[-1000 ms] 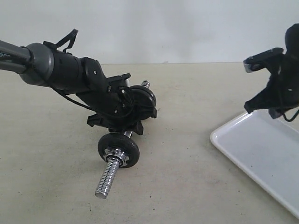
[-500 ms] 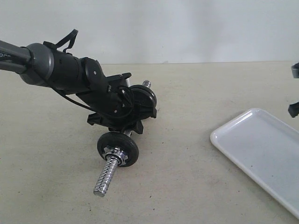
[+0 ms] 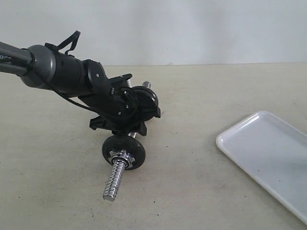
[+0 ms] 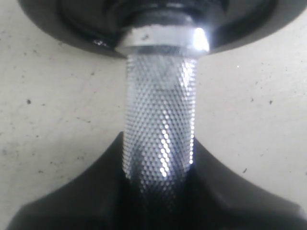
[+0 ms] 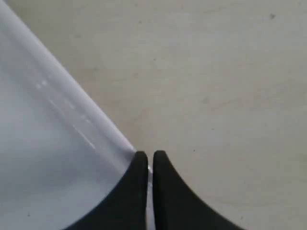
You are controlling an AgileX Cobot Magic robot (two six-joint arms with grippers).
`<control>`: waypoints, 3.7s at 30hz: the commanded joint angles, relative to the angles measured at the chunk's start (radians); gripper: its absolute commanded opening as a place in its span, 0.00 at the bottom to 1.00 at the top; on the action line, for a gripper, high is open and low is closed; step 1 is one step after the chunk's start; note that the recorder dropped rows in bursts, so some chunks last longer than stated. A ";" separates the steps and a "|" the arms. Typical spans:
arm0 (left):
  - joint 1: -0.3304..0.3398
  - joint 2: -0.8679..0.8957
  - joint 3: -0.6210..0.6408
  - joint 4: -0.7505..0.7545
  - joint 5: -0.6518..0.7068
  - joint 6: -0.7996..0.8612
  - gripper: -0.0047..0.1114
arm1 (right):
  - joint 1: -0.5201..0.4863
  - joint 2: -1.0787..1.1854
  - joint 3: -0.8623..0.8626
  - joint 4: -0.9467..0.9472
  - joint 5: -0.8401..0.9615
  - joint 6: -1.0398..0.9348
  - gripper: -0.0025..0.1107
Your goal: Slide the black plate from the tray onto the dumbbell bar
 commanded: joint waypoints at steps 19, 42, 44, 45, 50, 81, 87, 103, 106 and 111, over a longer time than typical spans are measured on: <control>0.000 -0.022 -0.012 -0.017 -0.087 -0.052 0.08 | -0.005 -0.006 0.049 0.197 -0.011 -0.047 0.02; 0.000 -0.022 -0.012 -0.017 -0.065 -0.047 0.08 | 0.418 -0.004 0.049 0.589 -0.174 -0.371 0.02; 0.000 -0.022 -0.012 -0.017 -0.064 -0.047 0.08 | 0.453 0.007 0.049 0.593 -0.196 -0.344 0.02; 0.000 -0.022 -0.012 -0.017 -0.064 -0.047 0.08 | 0.476 0.022 0.049 0.605 -0.203 -0.340 0.02; 0.000 -0.022 -0.012 -0.017 -0.065 -0.039 0.08 | 0.555 0.074 0.049 0.610 -0.287 -0.345 0.02; 0.000 -0.022 -0.012 0.001 -0.096 -0.068 0.08 | 0.316 -0.007 -0.301 0.187 0.076 -0.019 0.02; 0.000 -0.022 -0.012 0.001 -0.094 -0.054 0.08 | 0.220 -0.007 -0.299 0.092 0.168 0.012 0.02; 0.000 -0.022 0.036 0.011 -0.135 -0.039 0.08 | 0.094 -0.007 0.005 0.004 -0.065 0.010 0.02; 0.000 -0.022 0.061 0.011 -0.163 -0.039 0.08 | 0.058 -0.007 0.046 0.002 -0.094 0.012 0.02; 0.000 -0.022 0.080 0.011 -0.172 -0.039 0.08 | 0.002 -0.007 0.097 0.005 -0.122 0.012 0.02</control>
